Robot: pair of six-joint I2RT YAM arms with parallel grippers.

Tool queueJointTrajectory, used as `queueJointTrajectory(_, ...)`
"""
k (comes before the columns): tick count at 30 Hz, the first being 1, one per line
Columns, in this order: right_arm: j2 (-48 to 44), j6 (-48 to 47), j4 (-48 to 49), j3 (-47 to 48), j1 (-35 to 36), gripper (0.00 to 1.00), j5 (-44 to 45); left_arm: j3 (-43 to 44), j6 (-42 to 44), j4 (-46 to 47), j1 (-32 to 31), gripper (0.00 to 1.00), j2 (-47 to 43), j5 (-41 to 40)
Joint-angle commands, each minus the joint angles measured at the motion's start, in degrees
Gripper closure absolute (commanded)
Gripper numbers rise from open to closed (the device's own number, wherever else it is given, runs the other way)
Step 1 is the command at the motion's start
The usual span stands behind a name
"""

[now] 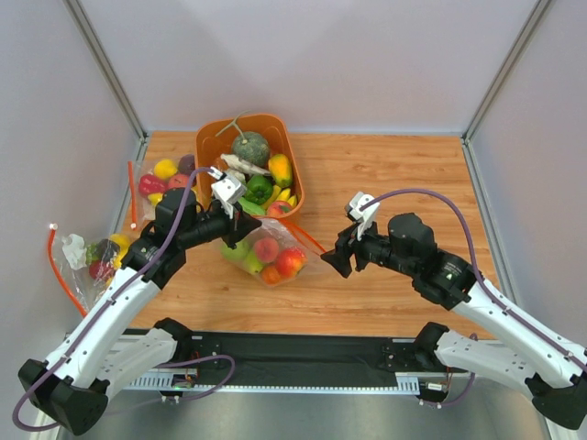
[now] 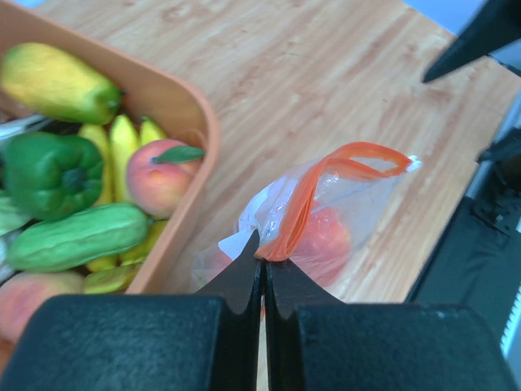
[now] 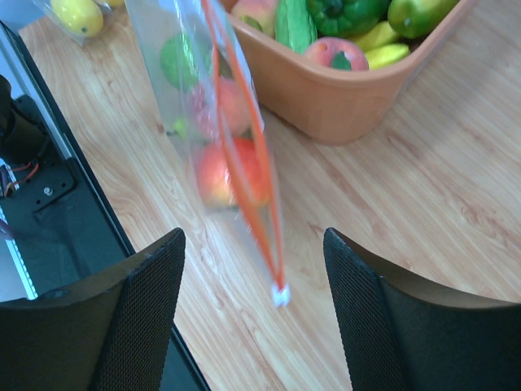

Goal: Open the zip-top bag and remove the fake food

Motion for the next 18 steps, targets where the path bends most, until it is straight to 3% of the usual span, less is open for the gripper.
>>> queueJointTrajectory(1,1.79,-0.16,5.72,2.65,-0.18,0.29,-0.25,0.55,2.28,2.21,-1.75,1.00,1.22,7.52)
queueJointTrajectory(18,9.53,-1.21,9.77,-0.51,-0.18,0.30,3.08,1.25,3.78,0.98,-3.87,1.00,3.15,8.50)
